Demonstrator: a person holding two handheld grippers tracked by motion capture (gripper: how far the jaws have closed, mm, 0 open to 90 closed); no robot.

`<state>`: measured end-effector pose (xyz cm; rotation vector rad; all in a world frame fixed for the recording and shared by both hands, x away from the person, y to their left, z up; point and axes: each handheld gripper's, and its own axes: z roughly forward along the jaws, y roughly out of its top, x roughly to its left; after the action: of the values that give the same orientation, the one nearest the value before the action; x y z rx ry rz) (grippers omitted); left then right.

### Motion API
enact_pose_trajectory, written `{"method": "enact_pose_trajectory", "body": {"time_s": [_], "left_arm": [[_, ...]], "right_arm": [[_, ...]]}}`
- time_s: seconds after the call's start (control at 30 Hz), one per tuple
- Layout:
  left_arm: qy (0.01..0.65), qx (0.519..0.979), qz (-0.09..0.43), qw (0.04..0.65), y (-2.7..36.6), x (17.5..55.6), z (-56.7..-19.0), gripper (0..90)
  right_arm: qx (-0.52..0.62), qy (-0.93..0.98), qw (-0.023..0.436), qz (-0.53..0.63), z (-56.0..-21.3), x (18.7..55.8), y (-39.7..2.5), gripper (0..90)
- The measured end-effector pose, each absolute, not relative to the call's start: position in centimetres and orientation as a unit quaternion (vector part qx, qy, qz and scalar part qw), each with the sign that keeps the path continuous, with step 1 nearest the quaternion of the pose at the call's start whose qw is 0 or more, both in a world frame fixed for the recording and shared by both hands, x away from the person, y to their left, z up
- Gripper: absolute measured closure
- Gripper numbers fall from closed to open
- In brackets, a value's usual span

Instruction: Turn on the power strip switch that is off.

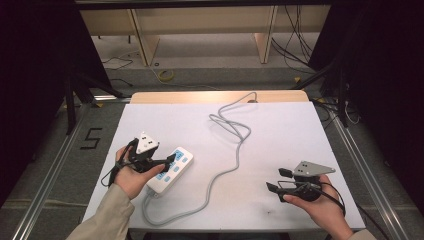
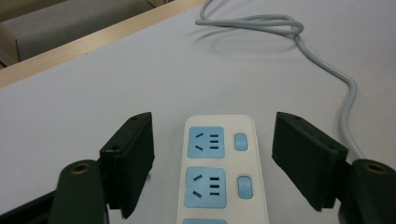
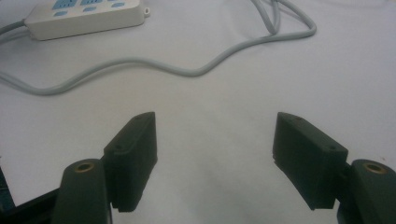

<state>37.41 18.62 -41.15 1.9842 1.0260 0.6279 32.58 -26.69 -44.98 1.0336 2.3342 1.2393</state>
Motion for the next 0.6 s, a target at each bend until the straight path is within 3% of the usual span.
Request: {"method": "enact_pose_trajectory", "body": {"time_s": [0.3, 0.6], "left_arm": [[0.410, 0.772, 0.258, 0.411, 19.7, 36.7, -41.4, 18.9], [0.415, 0.768, 0.265, 0.410, 21.0, 36.2, -41.6, 16.8]], "right_arm": [[0.360, 0.813, 0.151, 0.432, -45.0, 32.6, -26.7, 30.8], [0.360, 0.812, 0.151, 0.433, -45.0, 32.7, -26.8, 30.5]]}}
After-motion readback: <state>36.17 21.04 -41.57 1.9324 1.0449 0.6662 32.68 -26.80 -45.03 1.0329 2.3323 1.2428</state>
